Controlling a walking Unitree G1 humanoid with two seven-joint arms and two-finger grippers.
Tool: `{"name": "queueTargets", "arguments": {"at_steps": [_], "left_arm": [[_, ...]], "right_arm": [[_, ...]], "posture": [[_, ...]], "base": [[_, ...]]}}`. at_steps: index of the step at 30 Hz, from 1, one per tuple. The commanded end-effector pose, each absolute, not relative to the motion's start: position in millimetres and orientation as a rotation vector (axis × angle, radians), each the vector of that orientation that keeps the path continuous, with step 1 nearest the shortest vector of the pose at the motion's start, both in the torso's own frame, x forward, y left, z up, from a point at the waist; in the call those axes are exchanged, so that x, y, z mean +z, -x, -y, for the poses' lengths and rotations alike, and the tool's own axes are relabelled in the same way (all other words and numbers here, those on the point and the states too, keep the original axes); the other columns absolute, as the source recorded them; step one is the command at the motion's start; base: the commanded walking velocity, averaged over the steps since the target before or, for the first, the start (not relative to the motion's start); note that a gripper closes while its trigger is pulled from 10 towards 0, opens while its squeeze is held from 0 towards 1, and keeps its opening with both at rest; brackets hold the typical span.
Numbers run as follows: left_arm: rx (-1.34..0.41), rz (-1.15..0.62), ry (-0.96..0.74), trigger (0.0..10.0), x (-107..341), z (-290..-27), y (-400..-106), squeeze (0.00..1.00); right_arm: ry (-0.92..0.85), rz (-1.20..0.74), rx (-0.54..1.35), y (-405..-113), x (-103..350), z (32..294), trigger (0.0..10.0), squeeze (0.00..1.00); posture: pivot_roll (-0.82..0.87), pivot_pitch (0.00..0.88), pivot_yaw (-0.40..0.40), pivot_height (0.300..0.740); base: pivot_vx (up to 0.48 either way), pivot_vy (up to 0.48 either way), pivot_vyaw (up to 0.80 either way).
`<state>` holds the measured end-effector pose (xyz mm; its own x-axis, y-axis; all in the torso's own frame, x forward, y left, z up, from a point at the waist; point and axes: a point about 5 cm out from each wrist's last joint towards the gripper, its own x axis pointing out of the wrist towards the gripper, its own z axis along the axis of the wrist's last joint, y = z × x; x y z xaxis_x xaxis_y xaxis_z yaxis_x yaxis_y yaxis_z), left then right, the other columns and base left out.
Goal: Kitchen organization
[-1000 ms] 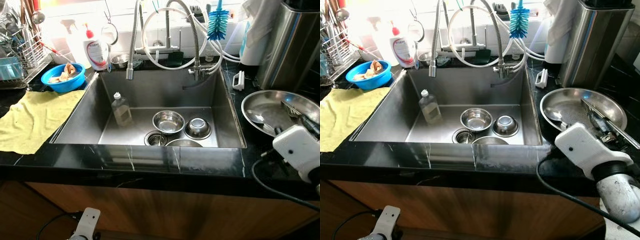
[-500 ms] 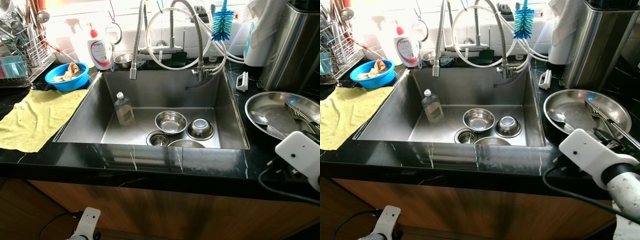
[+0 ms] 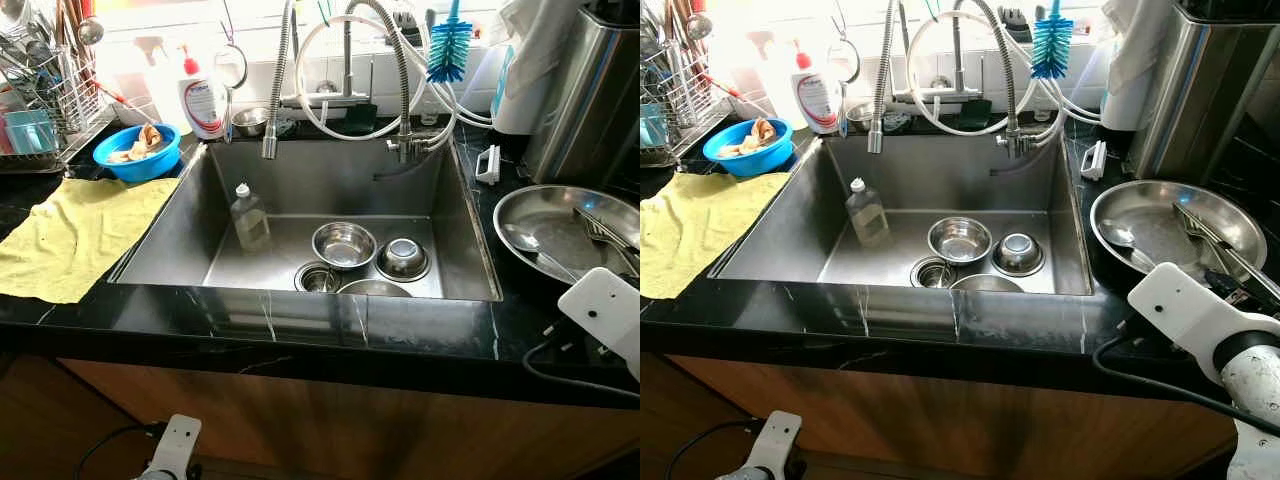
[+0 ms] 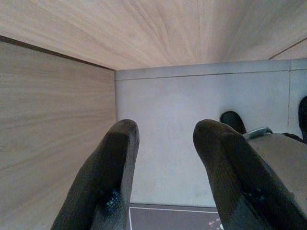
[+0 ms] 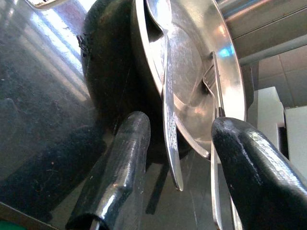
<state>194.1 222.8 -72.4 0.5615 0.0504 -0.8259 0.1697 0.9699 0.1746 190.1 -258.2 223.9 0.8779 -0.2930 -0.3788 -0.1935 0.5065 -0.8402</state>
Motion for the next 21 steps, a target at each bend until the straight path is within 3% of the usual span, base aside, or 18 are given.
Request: {"name": "queueTargets", "arguments": {"at_steps": [1,2,4,5,7,9,10,12,13,21], "left_arm": [[-0.061,-0.995,-0.255,10.0,-73.0,-226.6,-191.9,0.00],[-0.061,-0.996,-0.255,10.0,-73.0,-226.7,-191.9,0.00],[-0.060,-0.996,-0.254,10.0,-73.1,-226.7,-191.7,0.00],[-0.060,-0.996,-0.254,10.0,-73.1,-226.8,-191.7,0.00],[-0.061,-0.996,-0.254,10.0,-73.1,-226.7,-191.7,0.00],[-0.061,-0.996,-0.253,10.0,-73.1,-226.4,-191.8,0.00],[-0.061,-0.996,-0.253,10.0,-73.1,-226.4,-191.8,0.00],[-0.061,-0.995,-0.252,10.0,-73.1,-226.3,-191.8,0.00],[-0.061,-0.995,-0.253,10.0,-73.1,-226.3,-191.8,0.00],[-0.061,-0.998,-0.253,10.0,-73.4,-226.7,-191.1,0.00]], "right_arm": [[1.078,-0.518,-0.049,-189.1,225.6,255.1,10.0,0.00],[1.087,-0.526,-0.051,-189.1,225.0,255.6,7.9,0.00],[1.090,-0.528,-0.051,-189.2,224.1,255.6,5.8,0.00],[1.087,-0.528,-0.050,-189.4,223.8,255.2,5.0,0.00],[1.095,-0.528,-0.044,-190.1,223.6,254.4,4.9,0.00],[1.099,-0.530,-0.040,-190.7,223.1,253.3,2.5,0.00],[1.099,-0.530,-0.040,-190.7,223.1,253.3,2.5,0.00],[1.108,-0.537,-0.041,-190.3,222.8,254.0,1.6,0.00],[1.116,-0.543,-0.043,-189.8,222.4,254.7,0.4,0.00],[1.126,-0.550,-0.054,-188.9,223.4,256.0,0.1,0.00]], "posture": [[-0.25,0.000,0.101,0.740],[-0.25,0.000,0.101,0.740],[-0.25,0.000,0.101,0.740],[-0.25,0.000,0.101,0.740],[-0.25,0.000,0.101,0.740],[-0.25,0.000,0.100,0.740],[-0.25,0.000,0.100,0.740],[-0.25,0.000,0.100,0.740],[-0.25,0.000,0.100,0.740],[-0.25,0.000,0.099,0.740]], "base": [[0.000,0.000,0.00],[0.000,0.000,0.00],[0.000,0.000,0.00],[0.000,0.000,0.00],[0.000,0.000,0.00],[0.000,0.000,0.00],[0.000,0.000,0.00],[0.000,0.000,0.00],[0.000,0.000,0.00],[0.000,0.000,0.00]]}}
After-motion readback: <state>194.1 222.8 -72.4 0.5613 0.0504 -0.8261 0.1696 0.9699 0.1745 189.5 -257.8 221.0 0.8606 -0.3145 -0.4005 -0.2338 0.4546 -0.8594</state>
